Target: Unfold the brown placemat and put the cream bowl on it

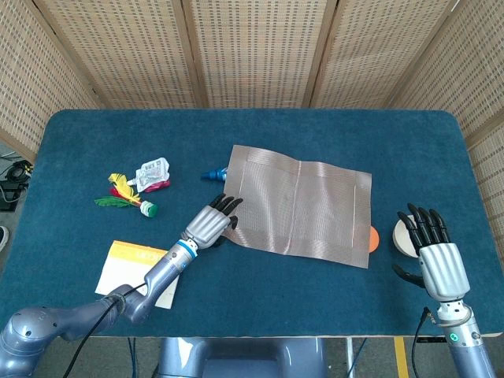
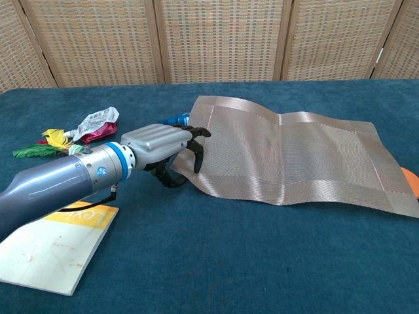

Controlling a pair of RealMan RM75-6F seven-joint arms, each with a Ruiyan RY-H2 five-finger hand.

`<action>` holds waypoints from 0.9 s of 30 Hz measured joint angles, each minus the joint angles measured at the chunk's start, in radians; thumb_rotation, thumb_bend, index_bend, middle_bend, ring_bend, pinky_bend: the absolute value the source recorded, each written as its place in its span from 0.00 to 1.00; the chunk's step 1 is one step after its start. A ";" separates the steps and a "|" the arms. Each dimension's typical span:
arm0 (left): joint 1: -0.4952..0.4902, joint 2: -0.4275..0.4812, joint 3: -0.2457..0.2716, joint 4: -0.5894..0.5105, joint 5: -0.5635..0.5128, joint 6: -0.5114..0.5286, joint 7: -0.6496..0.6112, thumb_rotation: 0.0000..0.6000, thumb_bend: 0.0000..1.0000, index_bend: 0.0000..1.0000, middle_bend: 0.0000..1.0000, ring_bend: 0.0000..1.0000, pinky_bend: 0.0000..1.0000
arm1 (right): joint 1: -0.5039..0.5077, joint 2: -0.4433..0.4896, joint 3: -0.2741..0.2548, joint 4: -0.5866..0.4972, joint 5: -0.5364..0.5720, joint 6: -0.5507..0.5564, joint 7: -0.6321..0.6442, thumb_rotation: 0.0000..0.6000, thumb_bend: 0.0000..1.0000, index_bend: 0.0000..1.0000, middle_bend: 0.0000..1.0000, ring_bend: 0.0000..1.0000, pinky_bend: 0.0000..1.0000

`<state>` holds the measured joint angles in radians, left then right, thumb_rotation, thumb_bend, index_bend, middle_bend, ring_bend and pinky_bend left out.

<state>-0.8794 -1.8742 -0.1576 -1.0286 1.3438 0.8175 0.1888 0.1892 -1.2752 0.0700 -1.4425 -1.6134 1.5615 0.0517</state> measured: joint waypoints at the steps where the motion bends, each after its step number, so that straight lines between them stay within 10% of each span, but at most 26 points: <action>1: -0.001 -0.001 0.000 -0.001 0.000 0.000 -0.004 1.00 0.47 0.60 0.00 0.00 0.00 | 0.000 0.001 0.000 -0.001 -0.001 0.001 0.002 1.00 0.00 0.11 0.00 0.00 0.00; 6: -0.001 -0.001 0.004 -0.004 0.010 0.013 -0.019 1.00 0.52 0.76 0.00 0.00 0.00 | -0.003 0.003 0.001 -0.003 -0.005 0.004 0.010 1.00 0.00 0.11 0.00 0.00 0.00; 27: 0.063 0.215 0.214 -0.332 0.292 0.173 -0.070 1.00 0.53 0.79 0.00 0.00 0.00 | -0.010 0.008 -0.005 -0.026 -0.035 0.020 -0.008 1.00 0.00 0.12 0.00 0.00 0.00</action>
<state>-0.8161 -1.6589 0.0564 -1.3602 1.6362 0.9903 0.1183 0.1789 -1.2675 0.0652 -1.4685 -1.6487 1.5819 0.0434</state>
